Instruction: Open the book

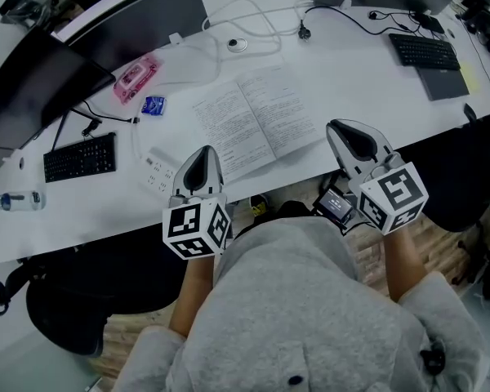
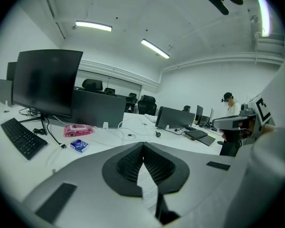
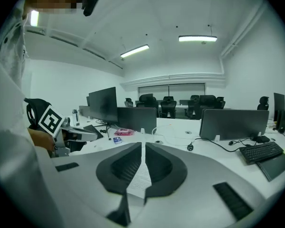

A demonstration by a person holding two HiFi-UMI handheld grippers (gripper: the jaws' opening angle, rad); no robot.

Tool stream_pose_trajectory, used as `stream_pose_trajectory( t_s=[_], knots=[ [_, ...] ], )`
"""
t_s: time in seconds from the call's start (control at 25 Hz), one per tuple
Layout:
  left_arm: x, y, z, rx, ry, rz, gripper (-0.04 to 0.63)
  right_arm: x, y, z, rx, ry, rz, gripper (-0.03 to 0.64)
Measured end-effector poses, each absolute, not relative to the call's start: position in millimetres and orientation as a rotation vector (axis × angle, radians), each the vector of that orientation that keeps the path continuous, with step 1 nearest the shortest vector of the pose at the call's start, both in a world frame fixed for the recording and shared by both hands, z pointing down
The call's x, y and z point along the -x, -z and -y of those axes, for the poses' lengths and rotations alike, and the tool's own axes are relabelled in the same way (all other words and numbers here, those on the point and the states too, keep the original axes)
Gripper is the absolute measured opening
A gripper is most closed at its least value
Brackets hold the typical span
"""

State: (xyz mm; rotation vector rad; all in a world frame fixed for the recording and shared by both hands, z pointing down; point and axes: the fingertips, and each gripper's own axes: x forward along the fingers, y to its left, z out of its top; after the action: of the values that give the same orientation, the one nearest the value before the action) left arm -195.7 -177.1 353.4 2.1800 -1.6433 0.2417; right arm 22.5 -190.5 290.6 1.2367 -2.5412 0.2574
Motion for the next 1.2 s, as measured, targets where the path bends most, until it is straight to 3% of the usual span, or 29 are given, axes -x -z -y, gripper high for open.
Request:
stream_pose_trajectory(
  t_s=[0.72, 1.2],
  knots=[
    [88, -301, 76, -2.209, -0.232, 1.705, 0.008, -129, -288, 97, -1.289, -0.368, 2.605, 0.044],
    [64, -308, 24, -2.181, -0.238, 1.748, 0.008, -137, -293, 56, -1.218, -0.328, 2.632, 0.044]
  ],
)
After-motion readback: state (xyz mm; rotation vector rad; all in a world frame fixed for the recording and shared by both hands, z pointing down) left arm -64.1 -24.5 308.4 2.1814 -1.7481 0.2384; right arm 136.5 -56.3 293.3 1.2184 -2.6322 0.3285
